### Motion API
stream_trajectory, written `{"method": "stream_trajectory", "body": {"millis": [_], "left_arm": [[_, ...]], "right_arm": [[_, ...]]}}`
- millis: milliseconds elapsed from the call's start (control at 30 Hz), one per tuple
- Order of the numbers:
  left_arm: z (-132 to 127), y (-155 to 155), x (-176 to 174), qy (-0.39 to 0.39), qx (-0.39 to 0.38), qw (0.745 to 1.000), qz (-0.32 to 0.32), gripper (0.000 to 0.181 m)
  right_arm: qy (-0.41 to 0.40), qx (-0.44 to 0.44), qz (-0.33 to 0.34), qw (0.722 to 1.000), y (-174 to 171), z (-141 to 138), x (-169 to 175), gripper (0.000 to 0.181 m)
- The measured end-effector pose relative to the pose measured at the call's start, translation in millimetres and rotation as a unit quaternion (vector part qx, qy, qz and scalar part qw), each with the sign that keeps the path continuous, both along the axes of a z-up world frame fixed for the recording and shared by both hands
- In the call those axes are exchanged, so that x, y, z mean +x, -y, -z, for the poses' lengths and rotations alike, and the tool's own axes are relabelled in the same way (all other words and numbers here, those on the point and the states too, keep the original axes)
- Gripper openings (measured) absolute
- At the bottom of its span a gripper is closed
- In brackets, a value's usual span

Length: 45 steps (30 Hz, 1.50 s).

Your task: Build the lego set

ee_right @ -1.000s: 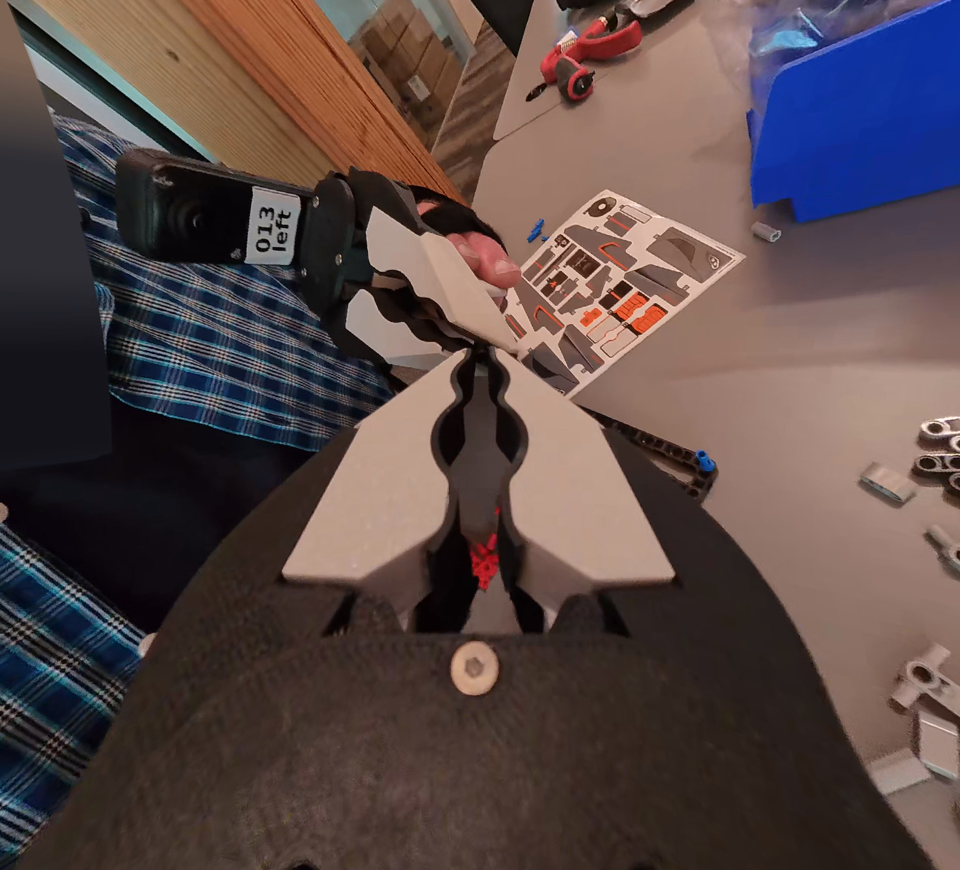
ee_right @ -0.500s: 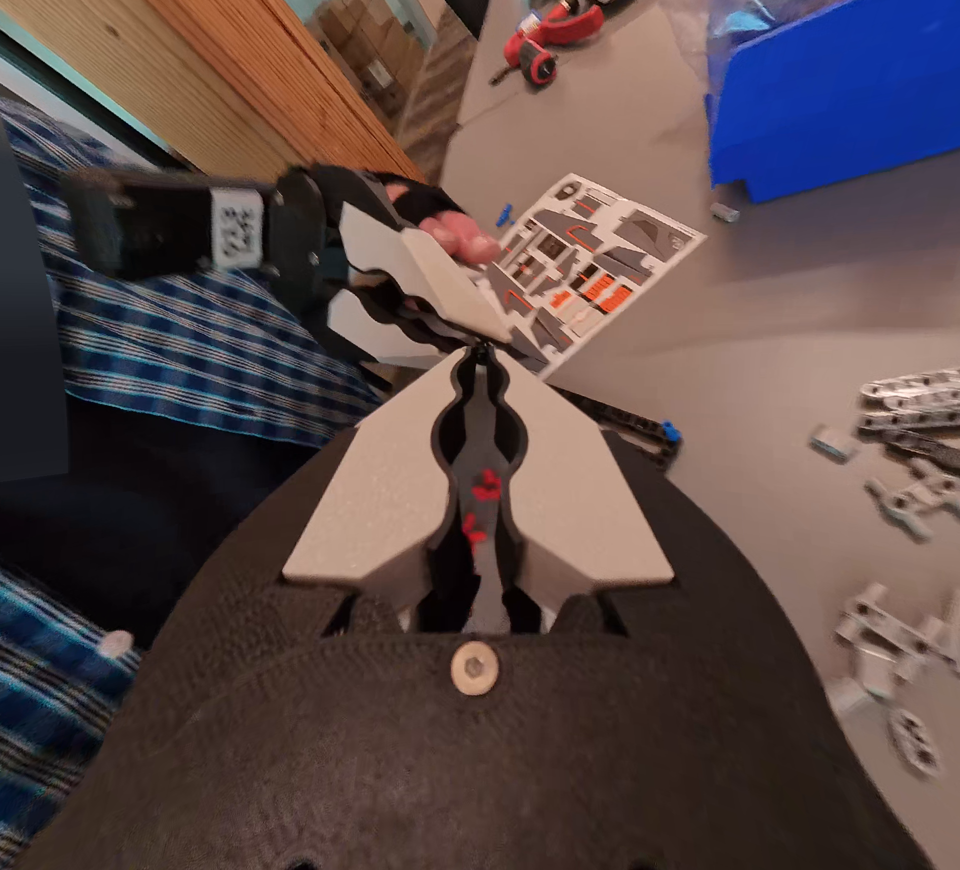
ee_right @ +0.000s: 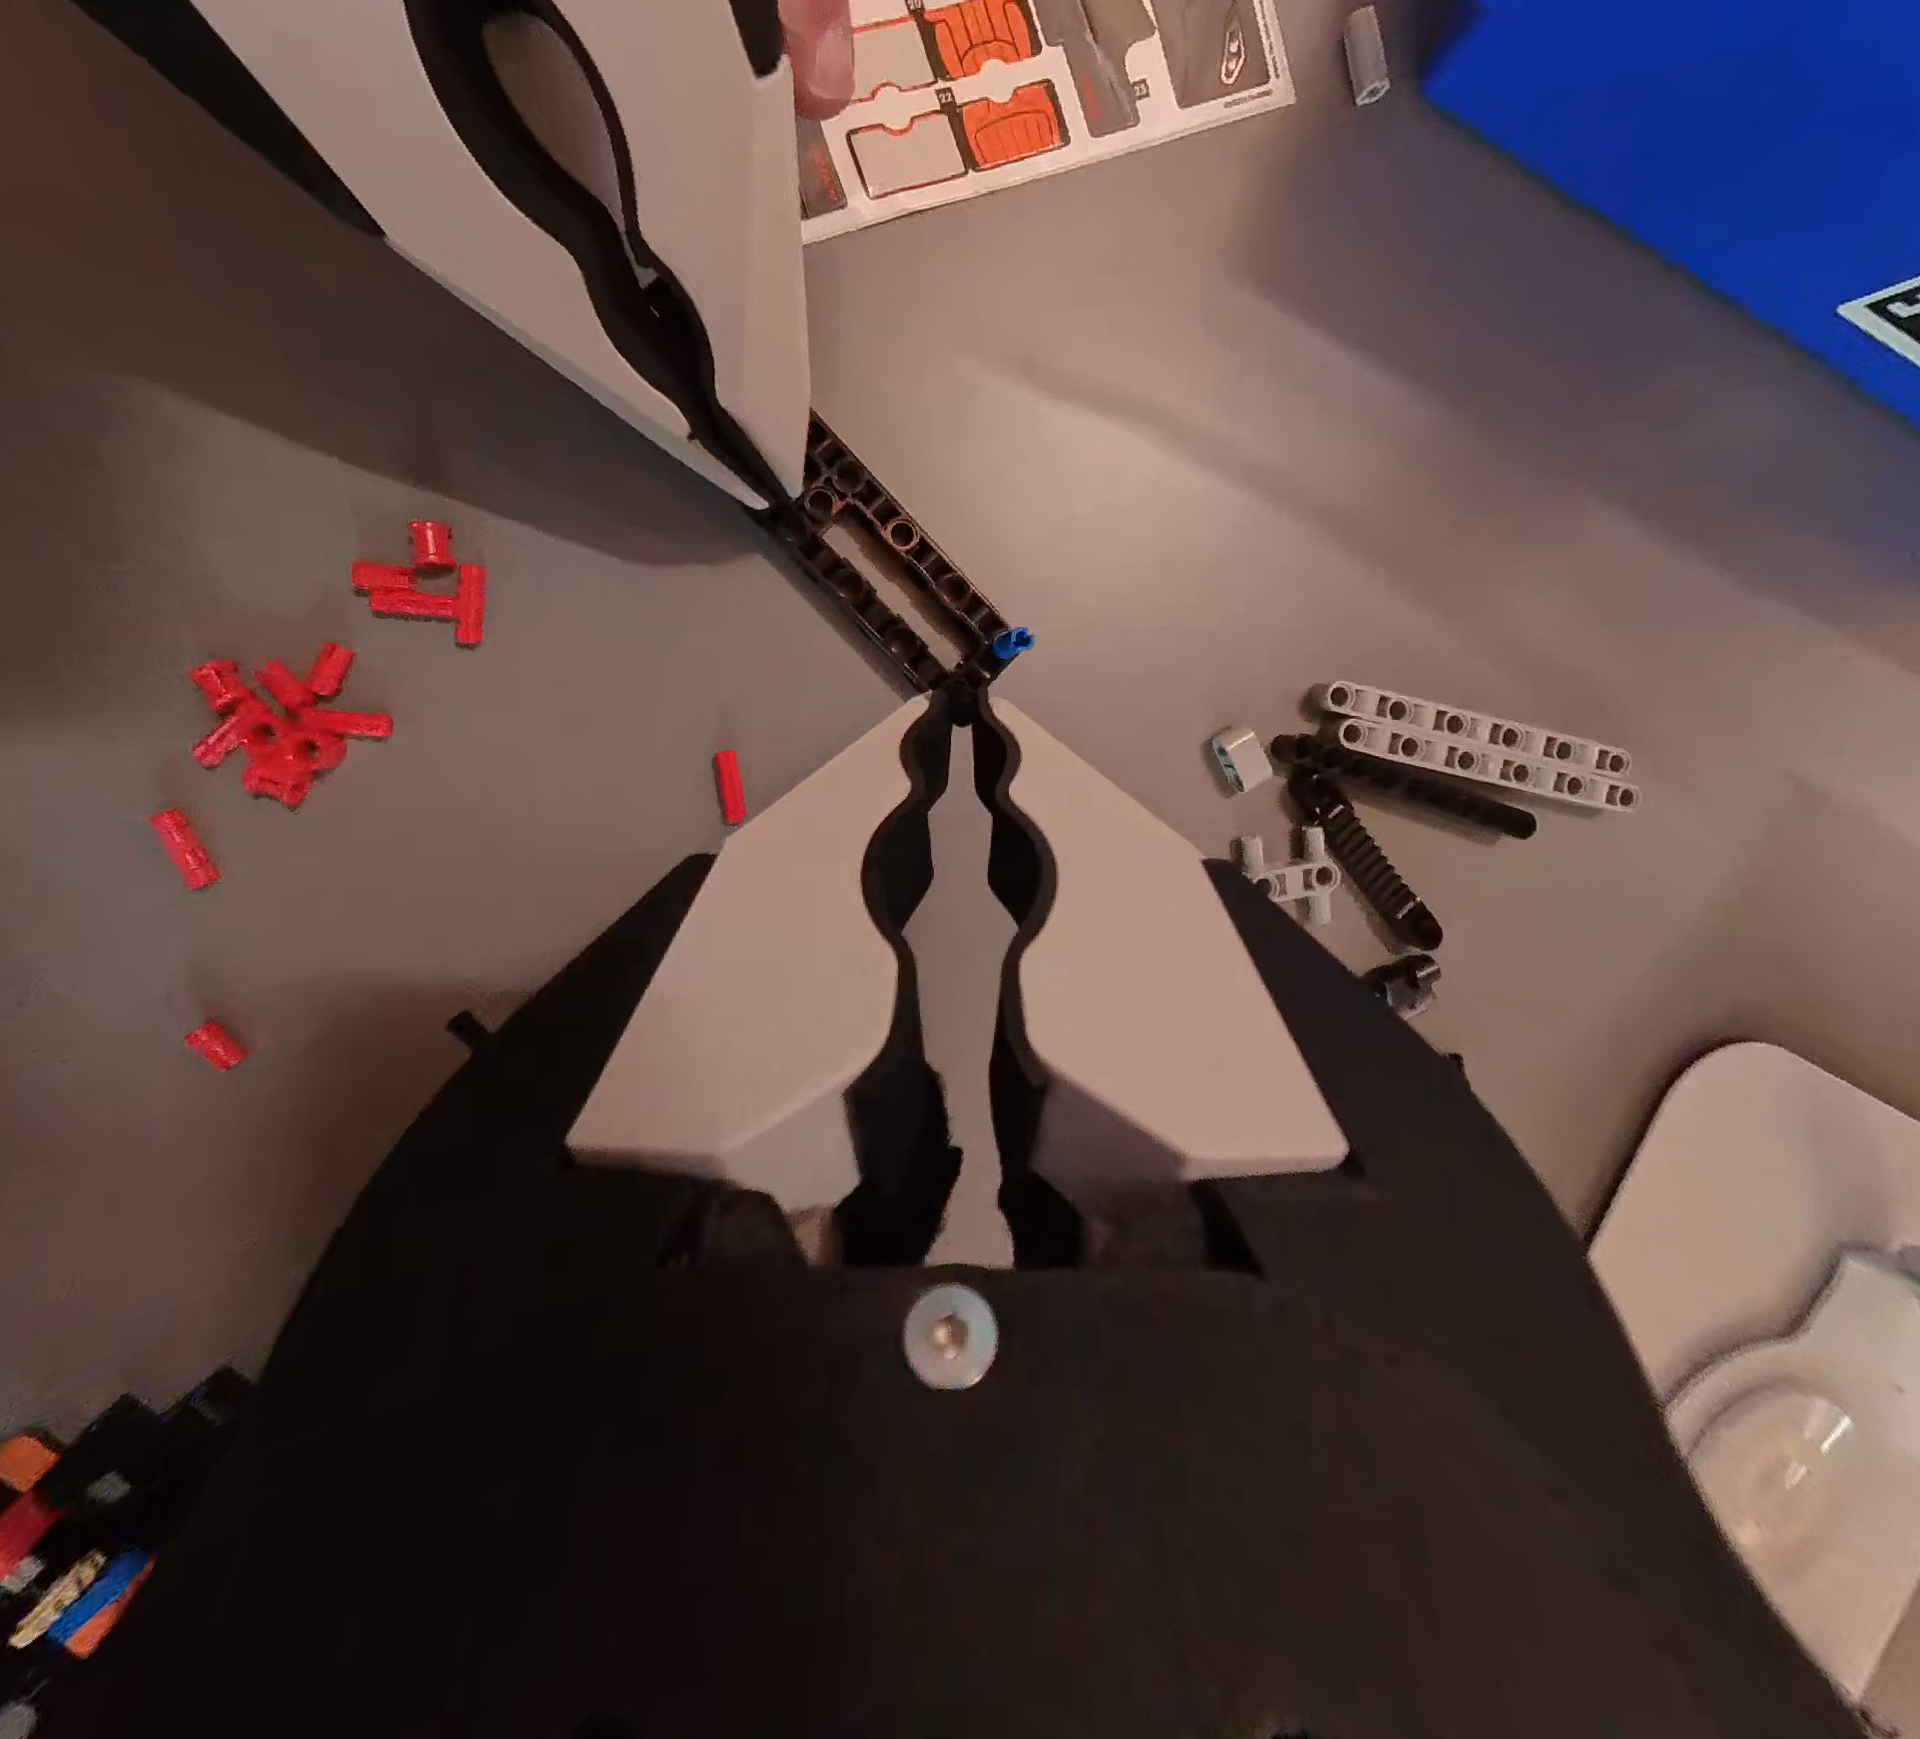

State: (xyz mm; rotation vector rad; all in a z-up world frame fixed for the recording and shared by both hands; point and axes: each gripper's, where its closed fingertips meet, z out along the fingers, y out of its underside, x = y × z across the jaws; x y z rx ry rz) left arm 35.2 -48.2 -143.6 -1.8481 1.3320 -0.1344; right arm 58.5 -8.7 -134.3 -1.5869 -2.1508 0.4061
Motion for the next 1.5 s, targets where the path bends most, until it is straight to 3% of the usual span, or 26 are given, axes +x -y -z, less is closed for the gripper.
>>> {"method": "stream_trajectory", "body": {"millis": [100, 1100, 1500], "left_arm": [[10, -1, -1, -0.006, -0.016, 1.0, -0.007, 0.0], [12, -1, 0, -0.012, -0.006, 1.0, -0.009, 0.0], [12, 0, 0, -0.014, -0.003, 1.0, -0.009, 0.0]], "right_arm": [[0.016, 0.008, -0.01, 1.0, -2, 7, 0, 0.001], [0.128, 0.071, -0.079, 0.986, 0, 15, 2, 0.001], [0.167, 0.028, -0.103, 0.98, -1, 22, 1, 0.001]]}}
